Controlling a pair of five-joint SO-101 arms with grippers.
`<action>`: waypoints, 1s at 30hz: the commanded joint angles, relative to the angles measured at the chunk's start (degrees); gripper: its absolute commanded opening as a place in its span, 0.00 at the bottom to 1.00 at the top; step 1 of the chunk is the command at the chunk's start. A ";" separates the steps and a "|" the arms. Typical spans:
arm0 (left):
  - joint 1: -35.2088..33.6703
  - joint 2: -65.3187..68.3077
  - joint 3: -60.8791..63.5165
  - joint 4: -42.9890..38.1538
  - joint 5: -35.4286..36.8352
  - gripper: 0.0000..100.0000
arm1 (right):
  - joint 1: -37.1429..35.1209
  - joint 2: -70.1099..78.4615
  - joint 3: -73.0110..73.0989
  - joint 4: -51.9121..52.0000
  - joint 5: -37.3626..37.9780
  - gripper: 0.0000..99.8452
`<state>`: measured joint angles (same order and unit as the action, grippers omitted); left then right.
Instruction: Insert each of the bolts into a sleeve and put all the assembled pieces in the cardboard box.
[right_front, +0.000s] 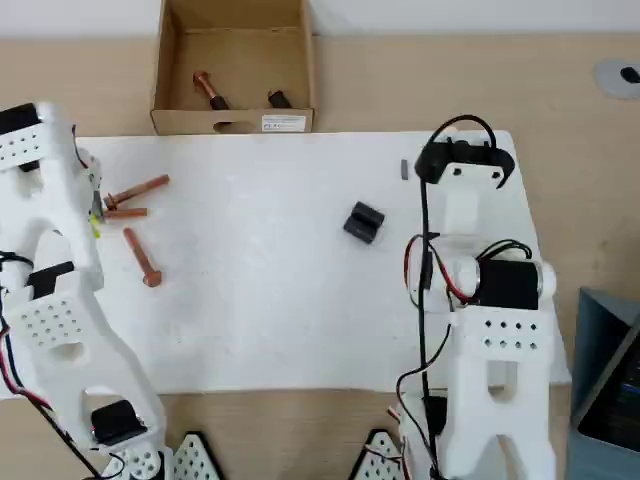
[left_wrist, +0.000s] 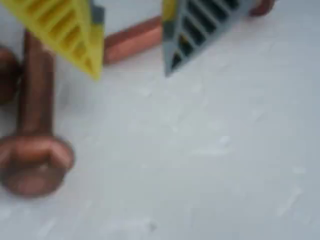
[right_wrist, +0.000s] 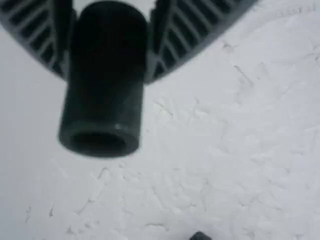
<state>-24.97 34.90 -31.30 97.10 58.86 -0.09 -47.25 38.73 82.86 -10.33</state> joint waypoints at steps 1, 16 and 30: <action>-0.53 -0.57 -0.09 -1.23 -0.09 0.09 | 0.31 -1.10 -3.74 -0.70 0.35 0.01; -1.93 11.03 -3.78 -5.36 0.09 0.08 | 0.31 -1.19 -4.26 -0.70 0.35 0.01; -2.46 15.96 -19.43 -2.37 -0.09 0.07 | 0.31 -0.92 -4.26 -1.05 2.46 0.01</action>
<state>-26.29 50.81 -45.36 95.78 58.86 0.00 -47.25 37.93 82.86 -9.10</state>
